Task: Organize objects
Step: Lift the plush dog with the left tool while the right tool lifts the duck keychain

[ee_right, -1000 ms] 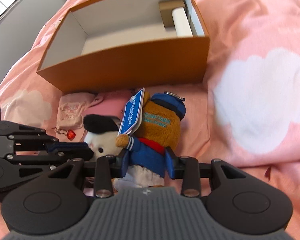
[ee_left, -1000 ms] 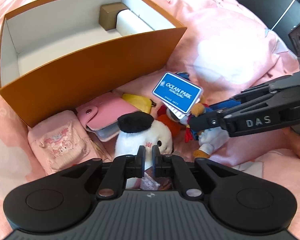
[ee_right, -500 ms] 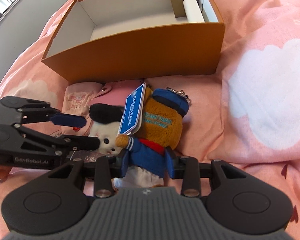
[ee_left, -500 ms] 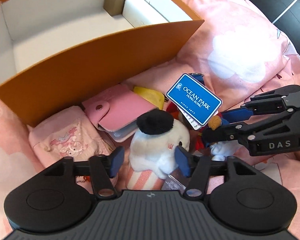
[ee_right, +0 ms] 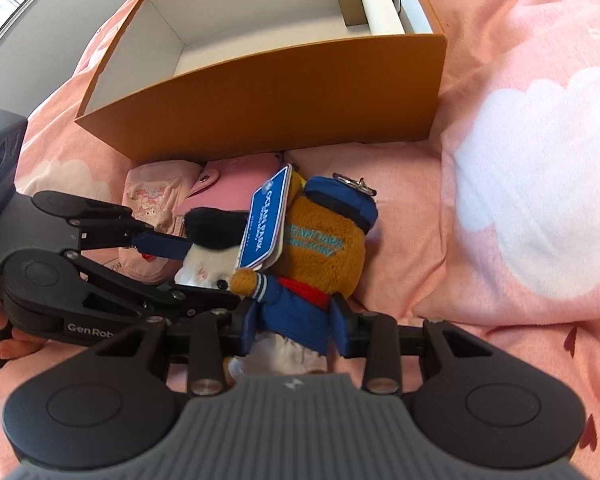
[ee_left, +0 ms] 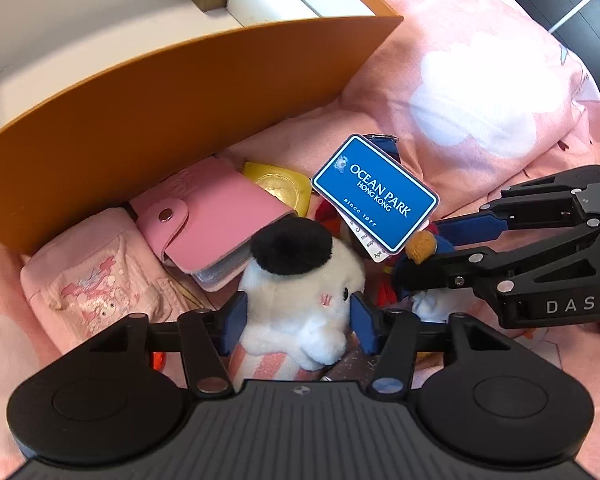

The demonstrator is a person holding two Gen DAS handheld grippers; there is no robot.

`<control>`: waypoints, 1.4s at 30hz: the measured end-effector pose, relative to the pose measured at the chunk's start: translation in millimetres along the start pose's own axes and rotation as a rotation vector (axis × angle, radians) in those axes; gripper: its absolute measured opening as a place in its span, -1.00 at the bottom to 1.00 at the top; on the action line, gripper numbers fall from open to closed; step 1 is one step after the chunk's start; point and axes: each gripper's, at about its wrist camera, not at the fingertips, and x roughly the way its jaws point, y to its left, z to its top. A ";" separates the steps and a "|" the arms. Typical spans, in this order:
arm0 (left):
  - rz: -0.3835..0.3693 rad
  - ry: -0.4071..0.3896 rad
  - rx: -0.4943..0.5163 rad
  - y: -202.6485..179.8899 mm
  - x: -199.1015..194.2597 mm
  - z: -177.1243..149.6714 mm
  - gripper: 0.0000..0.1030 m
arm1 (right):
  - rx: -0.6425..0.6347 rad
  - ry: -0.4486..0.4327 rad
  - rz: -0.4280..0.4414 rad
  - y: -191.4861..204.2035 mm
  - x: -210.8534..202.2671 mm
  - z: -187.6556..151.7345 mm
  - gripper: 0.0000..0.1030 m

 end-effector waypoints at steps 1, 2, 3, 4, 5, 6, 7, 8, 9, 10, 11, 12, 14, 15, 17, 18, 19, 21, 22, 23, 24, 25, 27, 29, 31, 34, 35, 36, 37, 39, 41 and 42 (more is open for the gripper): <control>0.009 -0.009 -0.005 -1.5 -2.9 -1.5 0.16 | -0.004 -0.004 -0.002 0.9 -1.4 0.2 -0.24; 0.017 -0.017 -0.010 -3.2 -5.9 -3.2 0.14 | -0.006 -0.011 -0.005 1.5 -3.3 0.1 -0.24; 0.025 -0.025 -0.015 -5.0 -9.1 -5.1 0.11 | -0.006 -0.019 -0.008 1.9 -5.5 0.3 -0.24; 0.034 -0.036 -0.020 -6.8 -12.7 -7.1 0.09 | -0.004 -0.026 -0.010 2.0 -7.7 0.4 -0.25; 0.042 -0.048 -0.028 -8.4 -16.8 -9.2 0.06 | -0.001 -0.034 -0.010 2.0 -10.4 0.4 -0.25; 0.047 -0.060 -0.040 -9.5 -21.2 -11.1 0.03 | 0.001 -0.041 -0.010 2.3 -13.3 0.2 -0.25; 0.051 -0.075 -0.054 -9.9 -26.0 -12.9 0.01 | 0.002 -0.049 -0.010 2.9 -16.1 -0.1 -0.25; 0.051 -0.088 -0.069 -9.8 -31.0 -14.5 -0.05 | 0.001 -0.058 -0.010 2.3 -20.5 -0.8 -0.25; 0.048 -0.101 -0.083 -9.6 -35.9 -15.9 -0.16 | -0.001 -0.068 -0.012 3.1 -23.9 -0.9 -0.25; 0.044 -0.116 -0.098 -9.9 -41.2 -17.0 -0.23 | -0.004 -0.078 -0.014 3.7 -27.5 -0.8 -0.25; 0.039 -0.130 -0.108 -10.1 -46.3 -18.0 -0.51 | -0.005 -0.087 -0.017 4.3 -30.8 -0.6 -0.25; 0.030 -0.142 -0.113 -10.2 -50.8 -18.5 -0.93 | -0.007 -0.097 -0.018 5.0 -34.1 -0.1 -0.25; 0.018 -0.169 -0.124 -11.2 -58.9 -19.2 -1.00 | -0.013 -0.117 -0.019 6.0 -40.7 1.0 -0.25; 0.033 -0.175 -0.113 -13.1 -61.0 -18.9 -1.00 | -0.017 -0.123 -0.018 6.5 -42.7 1.9 -0.26; 0.060 -0.176 -0.079 -14.9 -64.0 -16.5 -0.97 | -0.020 -0.131 -0.022 7.3 -44.2 4.2 -0.26; 0.063 -0.164 -0.057 -14.8 -64.3 -14.6 -0.88 | -0.020 -0.131 -0.025 7.0 -44.1 4.8 -0.26; 0.064 -0.149 -0.035 -15.9 -62.2 -13.3 -0.84 | -0.019 -0.130 -0.028 7.1 -43.5 4.9 -0.25; 0.080 -0.141 0.002 -16.6 -63.3 -14.1 -0.57 | -0.018 -0.122 -0.030 7.2 -41.6 4.9 -0.25; 0.085 -0.136 0.023 -16.8 -63.2 -14.4 -0.45 | -0.017 -0.117 -0.029 6.3 -41.4 4.9 -0.25; 0.085 -0.132 0.042 -16.6 -62.7 -15.6 -0.22 | -0.014 -0.111 -0.027 6.3 -39.2 4.9 -0.25; 0.079 -0.127 0.060 -17.0 -60.7 -15.2 0.01 | -0.009 -0.104 -0.024 5.9 -37.6 4.4 -0.25; 0.070 -0.116 0.078 -16.5 -58.6 -14.8 0.10 | -0.005 -0.097 -0.020 5.1 -36.2 3.3 -0.25; 0.057 -0.095 0.096 -13.9 -54.9 -16.6 0.22 | 0.005 -0.080 -0.008 3.1 -32.9 0.6 -0.25; 0.063 -0.063 0.109 -12.3 -46.2 -14.4 0.26 | 0.014 -0.067 -0.002 2.2 -28.4 -1.0 -0.25; 0.063 -0.051 0.113 -9.8 -39.1 -12.3 0.35 | 0.021 -0.054 0.000 1.2 -24.4 -1.8 -0.25; 0.022 -0.037 0.083 -3.2 -29.7 -6.0 0.37 | 0.024 -0.044 0.007 -0.8 -19.4 -1.3 -0.25; 0.017 -0.030 0.075 -2.0 -25.3 -3.7 0.37 | 0.024 -0.041 0.011 -1.8 -18.0 -0.8 -0.25; 0.019 -0.014 0.075 -1.5 -20.4 -2.1 0.39 | 0.026 -0.037 0.015 -3.2 -16.4 -0.4 -0.25; 0.012 -0.002 0.074 -1.2 -16.4 -1.1 0.39 | 0.028 -0.033 0.018 -4.4 -14.9 -0.8 -0.25; 0.004 0.009 0.068 -1.0 -10.9 -0.6 0.34 | 0.035 -0.019 0.023 -7.4 -10.3 0.2 -0.24; -0.001 0.009 0.056 -0.9 -10.0 0.0 0.30 | 0.042 -0.003 0.022 -10.1 -5.2 0.8 -0.22; 0.001 0.007 0.054 -2.4 -9.3 -0.3 0.28 | 0.046 0.003 0.022 -11.2 -2.9 0.9 -0.21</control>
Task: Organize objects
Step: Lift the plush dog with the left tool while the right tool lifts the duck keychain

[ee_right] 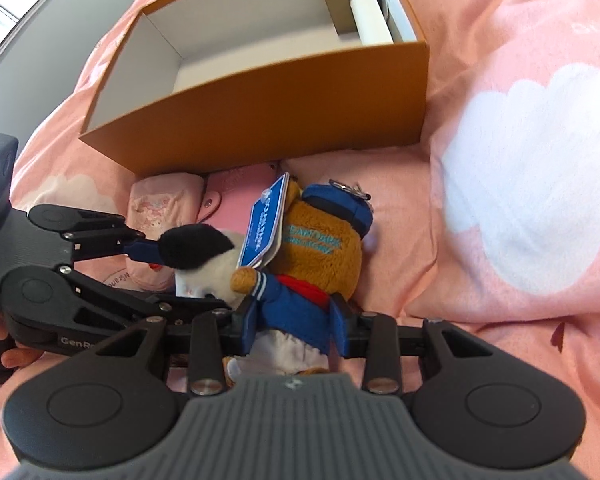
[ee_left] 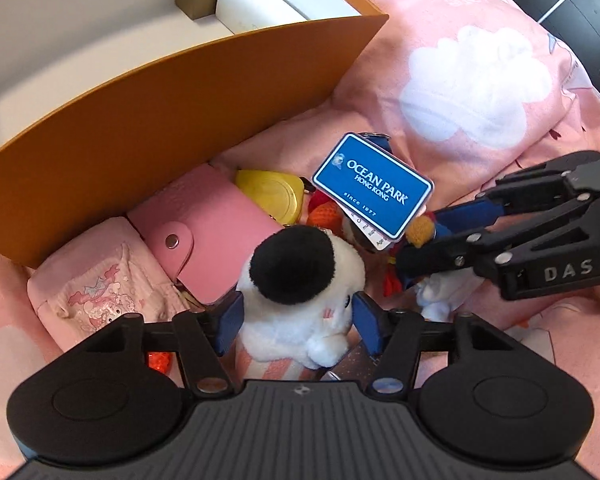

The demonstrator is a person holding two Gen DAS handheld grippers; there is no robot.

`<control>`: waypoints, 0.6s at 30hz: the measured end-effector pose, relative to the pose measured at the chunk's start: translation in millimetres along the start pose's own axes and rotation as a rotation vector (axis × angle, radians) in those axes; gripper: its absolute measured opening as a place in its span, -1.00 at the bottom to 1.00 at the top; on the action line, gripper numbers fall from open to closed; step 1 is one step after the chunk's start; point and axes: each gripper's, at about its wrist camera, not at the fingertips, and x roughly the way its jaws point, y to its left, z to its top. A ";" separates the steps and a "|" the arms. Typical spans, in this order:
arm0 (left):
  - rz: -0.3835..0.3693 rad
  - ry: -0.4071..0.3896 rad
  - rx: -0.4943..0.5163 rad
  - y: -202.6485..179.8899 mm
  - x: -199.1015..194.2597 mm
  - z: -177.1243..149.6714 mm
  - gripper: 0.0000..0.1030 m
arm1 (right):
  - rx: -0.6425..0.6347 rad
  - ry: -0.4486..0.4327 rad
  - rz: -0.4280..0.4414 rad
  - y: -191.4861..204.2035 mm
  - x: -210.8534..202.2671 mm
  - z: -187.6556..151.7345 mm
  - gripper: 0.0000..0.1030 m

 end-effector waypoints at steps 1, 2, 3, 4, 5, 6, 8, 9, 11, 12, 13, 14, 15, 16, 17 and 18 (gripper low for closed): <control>0.001 -0.002 -0.003 -0.9 0.2 -0.7 0.27 | 0.004 0.005 0.003 -0.3 2.4 0.3 -0.17; 0.003 -0.005 -0.011 -1.0 0.0 -1.3 0.24 | 0.007 0.013 0.008 -0.9 5.3 0.8 -0.11; 0.004 -0.008 -0.022 -0.6 -0.7 -1.5 0.21 | 0.010 0.022 0.008 -1.3 8.8 1.3 -0.09; 0.007 -0.012 -0.028 -0.9 -1.7 -2.3 0.19 | 0.015 0.027 0.008 -1.6 11.5 1.6 -0.09; 0.010 -0.016 -0.033 -1.3 -3.0 -3.2 0.15 | 0.013 0.029 0.008 -1.2 13.2 1.7 -0.09; 0.013 -0.022 -0.040 -1.3 -4.0 -3.5 0.11 | 0.009 0.027 0.006 -0.4 13.6 1.8 -0.11; 0.016 -0.037 -0.056 -0.9 -5.8 -3.0 0.07 | 0.002 0.012 0.006 1.3 9.9 1.5 -0.19; 0.013 -0.046 -0.070 -0.2 -8.0 -3.7 0.04 | 0.000 0.005 0.006 1.8 7.1 1.4 -0.20; 0.006 -0.061 -0.099 1.3 -12.1 -5.1 0.02 | -0.005 -0.012 0.002 2.9 0.7 0.7 -0.23; 0.007 -0.065 -0.105 1.3 -13.7 -5.9 0.00 | -0.008 -0.019 0.004 3.6 -2.6 0.2 -0.23; 0.010 -0.070 -0.106 0.5 -15.5 -6.7 -0.01 | -0.011 -0.025 0.008 4.4 -5.0 -0.1 -0.23; 0.016 -0.075 -0.095 -1.5 -17.0 -7.3 -0.01 | -0.013 -0.028 0.012 5.4 -7.1 -0.5 -0.24; 0.026 -0.076 -0.064 -5.1 -17.5 -7.8 0.00 | -0.017 -0.031 0.014 6.7 -8.5 -0.8 -0.24; 0.036 -0.068 -0.030 -8.5 -15.9 -7.5 0.02 | -0.025 -0.033 0.014 8.2 -9.1 -1.2 -0.23; 0.039 -0.046 -0.005 -9.7 -12.3 -5.6 0.09 | -0.027 -0.032 0.011 9.1 -8.5 -1.6 -0.23; 0.038 -0.027 0.010 -9.6 -8.6 -3.6 0.16 | -0.027 -0.029 0.006 9.4 -7.3 -2.0 -0.23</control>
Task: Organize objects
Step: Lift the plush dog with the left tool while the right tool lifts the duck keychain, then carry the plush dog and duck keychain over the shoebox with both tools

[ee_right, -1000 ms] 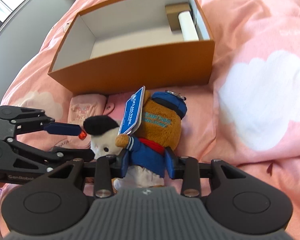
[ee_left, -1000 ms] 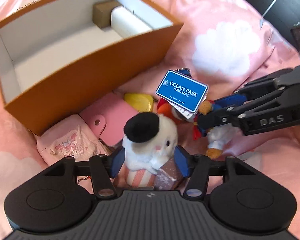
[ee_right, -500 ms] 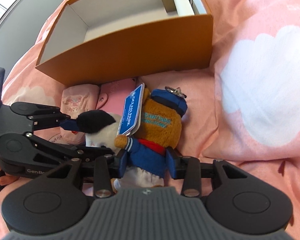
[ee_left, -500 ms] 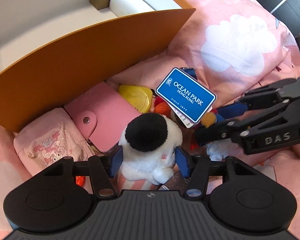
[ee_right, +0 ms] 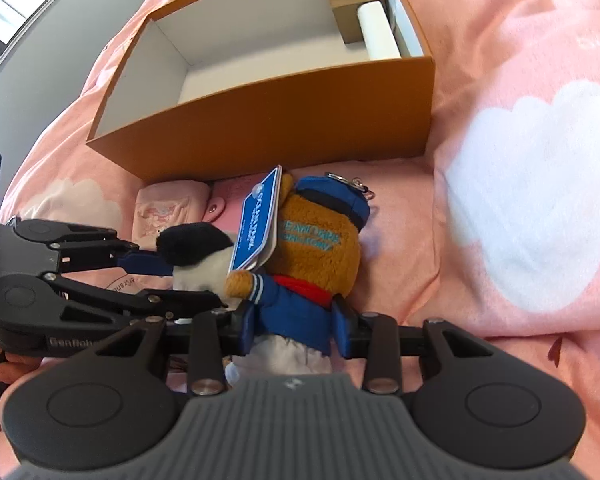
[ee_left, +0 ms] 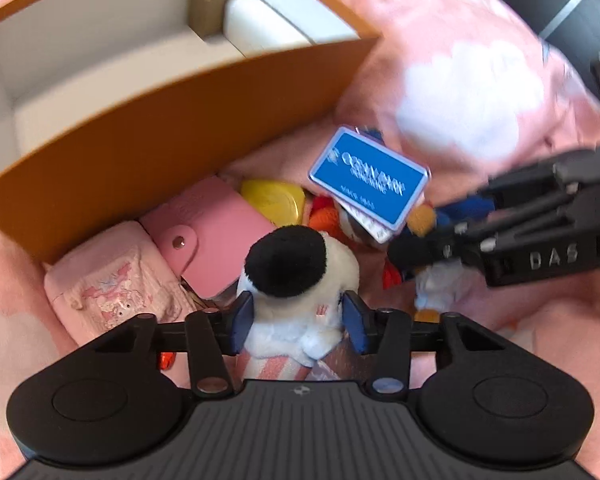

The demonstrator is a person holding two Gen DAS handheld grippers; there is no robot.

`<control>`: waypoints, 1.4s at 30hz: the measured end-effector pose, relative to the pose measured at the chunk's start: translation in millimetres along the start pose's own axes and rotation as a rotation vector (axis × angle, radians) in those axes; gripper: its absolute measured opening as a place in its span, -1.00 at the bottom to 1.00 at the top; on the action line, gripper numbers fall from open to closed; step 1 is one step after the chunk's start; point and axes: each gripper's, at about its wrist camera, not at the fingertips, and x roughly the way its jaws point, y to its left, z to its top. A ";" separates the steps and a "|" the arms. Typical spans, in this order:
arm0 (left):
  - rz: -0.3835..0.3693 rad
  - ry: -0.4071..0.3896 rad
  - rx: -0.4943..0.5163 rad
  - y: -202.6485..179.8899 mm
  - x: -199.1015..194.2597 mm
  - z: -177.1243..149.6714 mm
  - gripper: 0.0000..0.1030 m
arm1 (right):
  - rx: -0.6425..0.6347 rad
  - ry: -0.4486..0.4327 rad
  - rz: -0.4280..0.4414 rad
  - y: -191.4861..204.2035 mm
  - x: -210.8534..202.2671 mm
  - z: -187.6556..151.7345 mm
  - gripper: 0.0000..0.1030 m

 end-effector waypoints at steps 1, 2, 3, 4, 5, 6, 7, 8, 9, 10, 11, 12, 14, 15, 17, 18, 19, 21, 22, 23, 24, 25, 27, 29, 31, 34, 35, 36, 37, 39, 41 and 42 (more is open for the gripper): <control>-0.007 0.018 0.009 1.5 3.8 2.7 0.22 | 0.001 0.004 -0.004 0.3 1.6 0.4 -0.23; -0.011 0.034 0.005 4.8 7.1 4.9 0.33 | 0.003 0.008 -0.006 0.3 3.1 -0.2 -0.23; -0.017 0.044 -0.001 6.7 10.5 7.1 0.38 | 0.005 0.012 -0.005 0.2 4.0 -0.8 -0.23; -0.021 0.050 0.004 6.8 13.2 8.7 0.39 | 0.006 0.015 -0.003 0.2 5.1 1.2 -0.23; -0.016 0.057 0.017 5.5 16.1 10.1 0.42 | 0.006 0.016 -0.002 0.3 5.6 0.4 -0.23; -0.008 0.065 0.026 4.2 18.8 11.2 0.42 | 0.009 0.017 -0.002 0.2 6.1 -0.4 -0.23; -0.006 0.070 0.030 3.3 20.7 12.0 0.42 | 0.014 0.018 -0.001 -3.0 7.1 1.2 -0.23; -0.005 0.073 0.032 3.1 21.9 12.7 0.42 | 0.020 0.019 0.000 -3.7 7.7 0.9 -0.23; -0.006 0.077 0.032 3.4 22.9 13.2 0.42 | 0.026 0.020 0.002 -4.8 8.3 0.9 -0.23; -0.010 0.080 0.025 4.5 23.9 13.5 0.42 | 0.030 0.021 0.004 -6.1 9.1 0.8 -0.23; -0.013 0.083 0.019 5.7 24.9 13.6 0.41 | 0.033 0.023 0.006 -7.6 9.6 -0.1 -0.23; -0.013 0.080 0.012 6.4 25.1 13.4 0.38 | 0.035 0.025 0.006 -8.1 10.8 0.2 -0.23; 0.002 0.060 0.008 4.0 22.7 11.3 0.30 | 0.032 0.027 0.006 -7.2 12.3 1.7 -0.23; 0.013 0.049 0.014 1.6 20.2 10.0 0.24 | 0.029 0.025 0.006 -6.7 11.8 2.0 -0.23; 0.021 0.027 0.002 0.5 12.5 8.8 0.18 | 0.029 0.018 0.009 -9.5 5.8 1.4 -0.23; 0.020 0.014 -0.014 1.9 7.8 8.6 0.15 | 0.031 0.012 0.012 -9.6 3.5 1.4 -0.23; 0.018 -0.001 -0.031 3.6 2.8 8.1 0.15 | 0.033 0.005 0.015 -9.8 0.7 1.6 -0.23; 0.016 -0.027 -0.058 5.6 -6.7 6.8 0.13 | 0.034 -0.017 0.025 -9.4 -7.0 2.4 -0.23; 0.018 -0.043 -0.071 5.9 -12.3 6.0 0.13 | 0.032 -0.029 0.027 -8.8 -11.3 3.2 -0.23; 0.018 -0.063 -0.079 5.6 -18.7 5.4 0.13 | 0.028 -0.041 0.028 -7.9 -15.9 4.4 -0.23; 0.018 -0.084 -0.084 5.2 -25.3 5.2 0.13 | 0.022 -0.055 0.028 -6.7 -20.3 5.7 -0.23; 0.022 -0.106 -0.092 4.8 -32.7 5.3 0.13 | 0.016 -0.069 0.029 -5.7 -26.0 7.2 -0.23; 0.027 -0.150 -0.113 5.4 -47.8 6.3 0.13 | 0.004 -0.092 0.030 -3.6 -33.9 11.4 -0.23; 0.025 -0.199 -0.144 8.6 -64.2 9.1 0.13 | -0.010 -0.113 0.035 -0.9 -41.5 16.0 -0.23; 0.014 -0.250 -0.180 12.6 -81.2 13.1 0.13 | -0.022 -0.136 0.047 1.3 -49.7 22.1 -0.23; -0.004 -0.333 -0.237 21.2 -106.8 21.7 0.13 | -0.047 -0.185 0.062 6.2 -61.2 40.0 -0.23; -0.006 -0.363 -0.250 25.5 -116.3 23.0 0.13 | -0.059 -0.205 0.065 7.7 -65.2 45.8 -0.23; -0.008 -0.392 -0.262 30.2 -122.1 33.4 0.13 | -0.073 -0.227 0.066 10.1 -68.4 52.1 -0.23; -0.011 -0.418 -0.274 32.7 -127.5 40.3 0.13 | -0.083 -0.247 0.065 12.0 -72.5 58.2 -0.23; -0.009 -0.460 -0.303 37.8 -128.9 63.4 0.13 | -0.105 -0.287 0.064 14.2 -79.4 73.4 -0.23; 0.002 -0.477 -0.336 45.4 -130.7 81.1 0.13 | -0.112 -0.308 0.071 14.1 -79.9 90.4 -0.23; 0.011 -0.483 -0.355 49.7 -129.7 89.7 0.13 | -0.111 -0.310 0.076 13.2 -78.5 98.7 -0.23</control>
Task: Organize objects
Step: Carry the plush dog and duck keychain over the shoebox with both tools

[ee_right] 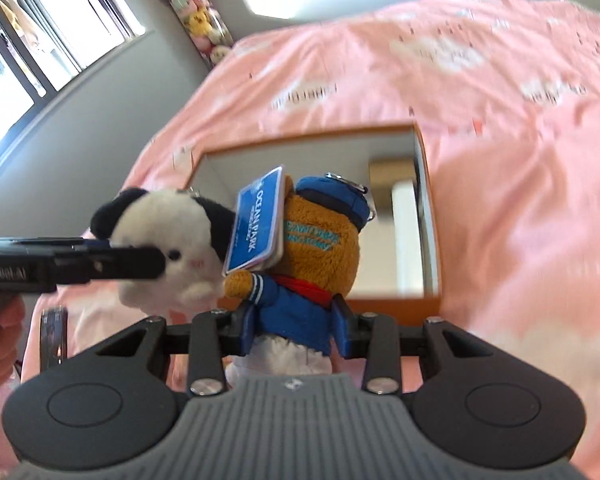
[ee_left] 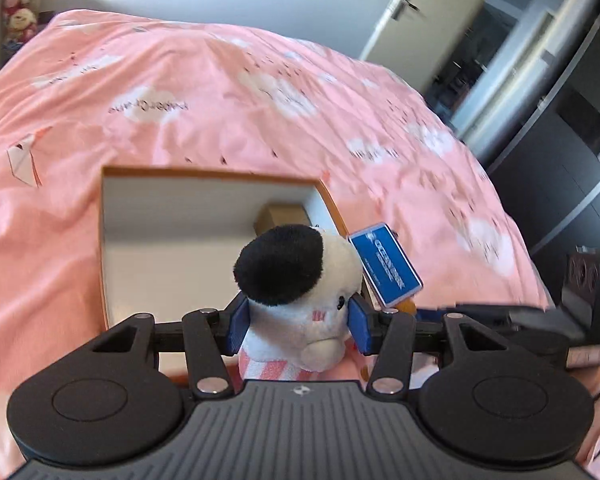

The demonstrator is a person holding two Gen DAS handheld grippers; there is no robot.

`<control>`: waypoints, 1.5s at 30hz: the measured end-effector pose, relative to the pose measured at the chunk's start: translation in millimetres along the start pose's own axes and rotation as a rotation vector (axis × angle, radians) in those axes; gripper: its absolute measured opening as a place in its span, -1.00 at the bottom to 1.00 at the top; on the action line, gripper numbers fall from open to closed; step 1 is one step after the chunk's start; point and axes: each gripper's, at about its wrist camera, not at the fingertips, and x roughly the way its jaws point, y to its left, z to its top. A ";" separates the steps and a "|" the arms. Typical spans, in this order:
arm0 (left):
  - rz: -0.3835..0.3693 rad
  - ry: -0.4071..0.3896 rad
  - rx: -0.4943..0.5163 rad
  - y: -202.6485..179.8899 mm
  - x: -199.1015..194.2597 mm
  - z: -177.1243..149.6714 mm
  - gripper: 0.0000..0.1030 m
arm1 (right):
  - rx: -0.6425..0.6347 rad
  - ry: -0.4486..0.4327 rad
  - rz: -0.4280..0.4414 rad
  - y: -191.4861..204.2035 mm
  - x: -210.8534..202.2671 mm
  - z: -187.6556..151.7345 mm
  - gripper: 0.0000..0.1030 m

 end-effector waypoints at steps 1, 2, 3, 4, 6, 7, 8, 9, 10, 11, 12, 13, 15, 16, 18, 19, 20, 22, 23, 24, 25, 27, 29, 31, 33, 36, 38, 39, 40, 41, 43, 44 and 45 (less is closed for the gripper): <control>0.015 -0.003 -0.021 3.6 3.1 4.8 0.13 | 0.002 -0.001 0.008 -2.4 5.4 8.1 -0.23; 0.026 -0.002 -0.042 6.5 10.8 10.2 0.13 | 0.005 -0.001 0.017 -7.1 9.4 16.4 -0.23; 0.032 0.002 -0.067 15.2 11.4 12.2 0.13 | 0.009 0.002 0.022 -10.5 15.3 22.6 -0.23; 0.035 0.011 -0.094 20.2 17.4 16.0 0.13 | 0.014 0.008 0.027 -12.7 22.1 29.1 -0.23; 0.029 0.035 -0.155 30.4 36.1 19.2 0.13 | 0.022 0.027 0.035 -19.4 42.9 43.4 -0.23; 0.036 0.047 -0.176 34.5 45.7 20.7 0.13 | 0.027 0.038 0.032 -25.0 51.5 48.0 -0.23; 0.052 0.060 -0.196 39.5 53.8 19.7 0.13 | 0.024 0.056 0.025 -27.7 61.7 51.5 -0.23; 0.062 0.075 -0.211 43.9 61.9 18.1 0.13 | 0.026 0.070 0.021 -31.2 71.5 52.5 -0.23; 0.063 0.092 -0.230 47.9 71.4 17.7 0.13 | 0.027 0.086 0.018 -34.0 77.5 52.5 -0.23; 0.068 0.114 -0.248 52.0 81.1 16.2 0.13 | 0.031 0.103 0.018 -37.5 84.6 52.7 -0.23; 0.080 0.131 -0.260 54.9 88.8 14.1 0.13 | 0.036 0.122 0.013 -41.4 92.9 51.1 -0.23; 0.092 0.147 -0.267 57.1 96.3 12.5 0.13 | 0.039 0.139 0.003 -44.2 100.8 51.5 -0.24; 0.120 0.181 -0.287 61.3 110.8 7.9 0.13 | 0.040 0.175 -0.008 -49.0 117.8 51.8 -0.23; 0.130 0.197 -0.297 63.0 116.8 5.4 0.13 | 0.040 0.193 -0.009 -51.4 124.7 50.0 -0.23; 0.139 0.229 -0.319 65.9 127.1 0.3 0.13 | 0.032 0.233 -0.014 -52.5 134.4 45.8 -0.24; 0.145 0.240 -0.326 66.9 131.2 -2.0 0.14 | 0.022 0.253 -0.018 -52.5 138.8 44.0 -0.24; 0.149 0.249 -0.331 67.7 134.3 -4.1 0.14 | 0.011 0.268 -0.023 -51.9 143.5 43.4 -0.24; 0.157 0.264 -0.349 69.8 137.2 -7.2 0.15 | -0.012 0.292 -0.036 -50.3 151.1 41.9 -0.24; 0.154 0.266 -0.357 70.8 137.5 -8.3 0.17 | -0.021 0.303 -0.040 -49.6 154.4 41.5 -0.24; 0.154 0.268 -0.362 71.8 138.0 -8.9 0.18 | -0.028 0.313 -0.044 -49.2 157.3 41.4 -0.24; 0.154 0.272 -0.365 72.6 138.1 -9.1 0.19 | -0.033 0.324 -0.047 -49.4 160.4 41.2 -0.24; 0.153 0.280 -0.359 72.7 138.0 -9.5 0.23 | -0.041 0.341 -0.049 -50.4 164.8 41.1 -0.24; 0.145 0.292 -0.358 73.5 140.2 -8.5 0.24 | -0.054 0.358 -0.058 -50.8 168.2 40.6 -0.24; 0.133 0.292 -0.356 74.3 140.5 -9.9 0.26 | -0.089 0.380 -0.080 -48.5 171.9 38.1 -0.23; 0.117 0.288 -0.347 73.8 140.1 -10.7 0.27 | -0.129 0.402 -0.111 -44.5 175.9 36.2 -0.22; 0.106 0.285 -0.336 73.1 139.0 -11.5 0.27 | -0.173 0.415 -0.138 -38.7 177.9 34.0 -0.22; 0.085 0.290 -0.346 75.2 138.2 -12.7 0.30 | -0.185 0.414 -0.147 -36.4 175.7 34.9 -0.19; 0.073 0.291 -0.355 76.4 137.9 -13.4 0.32 | -0.194 0.412 -0.146 -35.1 173.5 35.7 -0.17; 0.062 0.291 -0.356 76.6 138.3 -13.7 0.34 | -0.202 0.408 -0.146 -34.0 171.2 36.3 -0.15; 0.054 0.290 -0.345 75.7 138.3 -14.3 0.37 | -0.216 0.406 -0.148 -32.4 168.8 36.7 -0.15; 0.047 0.289 -0.330 73.4 137.8 -15.7 0.39 | -0.258 0.408 -0.151 -28.2 164.4 36.7 -0.13; 0.040 0.290 -0.324 72.1 137.8 -16.2 0.41 | -0.277 0.405 -0.151 -26.2 162.3 36.6 -0.09; 0.040 0.289 -0.320 70.8 137.6 -16.8 0.42 | -0.298 0.402 -0.160 -24.0 160.5 36.6 -0.06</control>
